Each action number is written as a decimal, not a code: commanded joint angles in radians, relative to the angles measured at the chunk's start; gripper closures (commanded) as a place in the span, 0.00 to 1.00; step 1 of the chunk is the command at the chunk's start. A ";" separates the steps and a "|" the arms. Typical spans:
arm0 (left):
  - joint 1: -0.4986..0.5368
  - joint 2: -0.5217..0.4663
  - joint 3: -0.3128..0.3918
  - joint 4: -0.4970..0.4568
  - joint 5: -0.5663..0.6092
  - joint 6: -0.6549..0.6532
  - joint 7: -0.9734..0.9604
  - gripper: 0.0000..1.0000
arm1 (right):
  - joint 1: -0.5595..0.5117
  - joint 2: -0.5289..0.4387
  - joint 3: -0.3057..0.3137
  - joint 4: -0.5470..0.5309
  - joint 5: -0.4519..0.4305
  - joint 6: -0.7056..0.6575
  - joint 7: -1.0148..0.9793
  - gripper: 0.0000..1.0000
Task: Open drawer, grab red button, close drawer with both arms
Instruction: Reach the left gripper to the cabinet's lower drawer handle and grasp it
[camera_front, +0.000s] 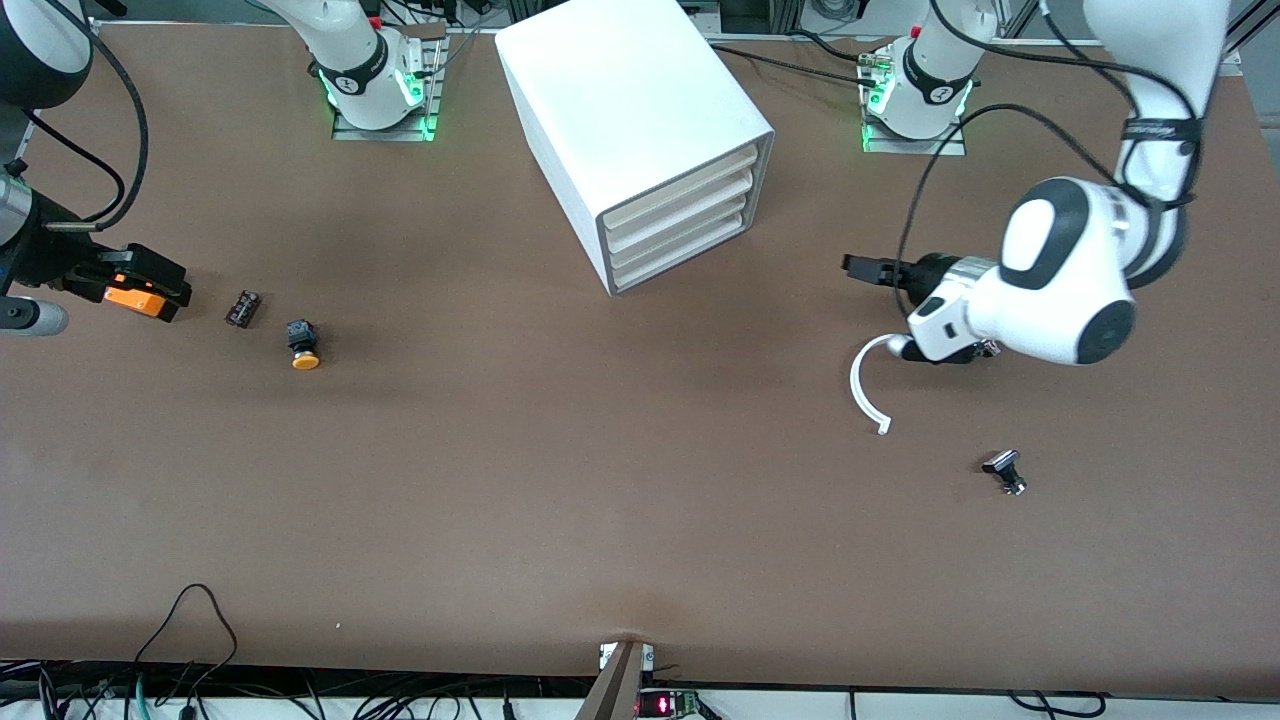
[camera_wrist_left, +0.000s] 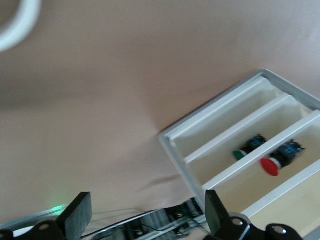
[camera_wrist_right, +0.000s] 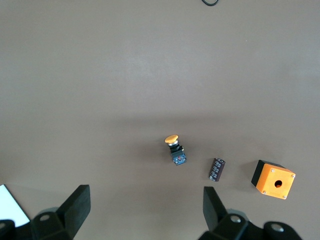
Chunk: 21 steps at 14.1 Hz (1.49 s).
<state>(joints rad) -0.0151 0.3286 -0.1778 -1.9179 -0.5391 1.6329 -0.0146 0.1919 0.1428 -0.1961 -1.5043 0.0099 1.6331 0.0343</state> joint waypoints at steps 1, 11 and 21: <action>0.004 -0.005 -0.060 -0.117 -0.177 0.121 0.078 0.00 | 0.001 0.003 0.000 0.010 0.015 -0.002 -0.007 0.00; -0.042 0.069 -0.138 -0.298 -0.654 0.206 0.637 0.00 | 0.075 0.029 0.014 0.012 0.015 -0.010 -0.005 0.00; -0.141 0.124 -0.150 -0.346 -0.783 0.228 0.789 0.68 | 0.124 0.070 0.017 0.001 0.015 -0.016 -0.013 0.00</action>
<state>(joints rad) -0.1317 0.4512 -0.3294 -2.2588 -1.2968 1.8462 0.7433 0.2920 0.1901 -0.1781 -1.5058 0.0159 1.6276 0.0276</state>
